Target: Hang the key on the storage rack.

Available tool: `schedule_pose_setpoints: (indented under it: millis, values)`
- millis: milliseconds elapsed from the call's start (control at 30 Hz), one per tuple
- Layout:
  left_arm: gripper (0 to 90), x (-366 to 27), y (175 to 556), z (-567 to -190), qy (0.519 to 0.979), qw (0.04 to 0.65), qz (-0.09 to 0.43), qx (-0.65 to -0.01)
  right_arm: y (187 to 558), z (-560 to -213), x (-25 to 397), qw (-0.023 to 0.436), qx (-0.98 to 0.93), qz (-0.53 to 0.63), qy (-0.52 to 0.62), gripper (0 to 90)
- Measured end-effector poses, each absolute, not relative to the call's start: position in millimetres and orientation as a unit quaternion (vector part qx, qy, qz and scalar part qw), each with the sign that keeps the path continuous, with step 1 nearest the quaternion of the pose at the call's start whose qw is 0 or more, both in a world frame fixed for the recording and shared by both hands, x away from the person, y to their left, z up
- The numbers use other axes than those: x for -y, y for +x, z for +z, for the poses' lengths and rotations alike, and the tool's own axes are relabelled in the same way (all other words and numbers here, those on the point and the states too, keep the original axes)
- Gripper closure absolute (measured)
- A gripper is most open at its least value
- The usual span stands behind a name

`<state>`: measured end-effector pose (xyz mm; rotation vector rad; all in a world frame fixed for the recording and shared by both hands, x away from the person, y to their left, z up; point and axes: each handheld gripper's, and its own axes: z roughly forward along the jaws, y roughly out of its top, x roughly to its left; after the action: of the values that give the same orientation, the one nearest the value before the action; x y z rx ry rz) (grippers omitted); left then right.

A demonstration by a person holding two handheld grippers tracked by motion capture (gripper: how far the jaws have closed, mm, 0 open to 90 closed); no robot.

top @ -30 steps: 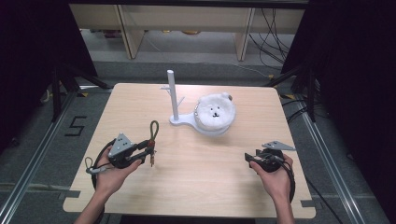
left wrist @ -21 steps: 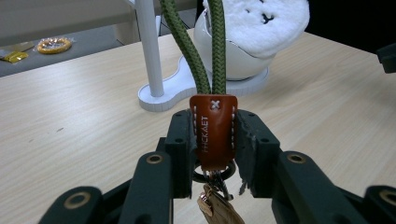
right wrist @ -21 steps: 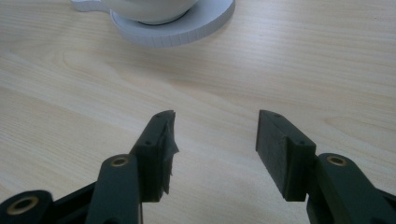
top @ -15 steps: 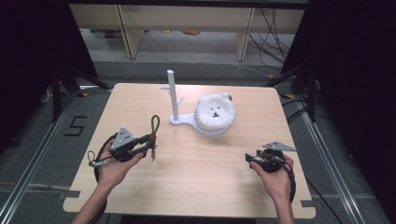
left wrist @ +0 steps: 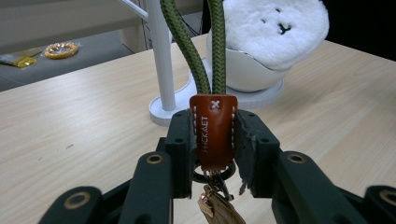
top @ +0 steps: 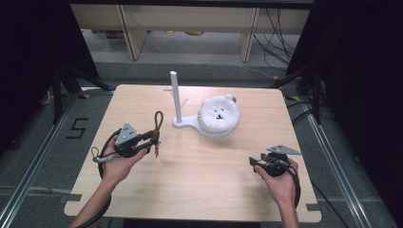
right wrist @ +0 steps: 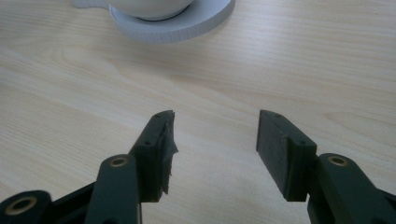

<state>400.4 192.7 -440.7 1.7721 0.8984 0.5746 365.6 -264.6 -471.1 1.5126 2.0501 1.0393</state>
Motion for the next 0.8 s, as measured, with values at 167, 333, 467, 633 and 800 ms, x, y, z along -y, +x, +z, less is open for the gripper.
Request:
schedule_pose_setpoints:
  millis: [167, 333, 467, 633, 800]
  values:
    - [67.4, -191.7, 407.8, -438.1, 0.735, 0.514, 0.240, -0.371, 364.6, -470.4, 265.5, 0.193, -0.733, 0.368, 0.538, 47.3]
    - [67.4, -189.9, 412.7, -436.2, 0.736, 0.510, 0.244, -0.373, 364.3, -470.7, 266.1, 0.195, -0.730, 0.370, 0.540, 47.1]
    - [67.4, -188.9, 416.2, -434.6, 0.735, 0.510, 0.245, -0.374, 363.5, -470.2, 265.9, 0.188, -0.729, 0.374, 0.542, 47.1]
    - [67.4, -188.2, 421.4, -431.1, 0.732, 0.512, 0.248, -0.375, 363.3, -470.3, 265.8, 0.187, -0.729, 0.374, 0.541, 47.0]
    - [67.4, -187.6, 426.3, -427.7, 0.731, 0.513, 0.251, -0.374, 363.2, -470.7, 266.3, 0.190, -0.729, 0.374, 0.541, 46.9]
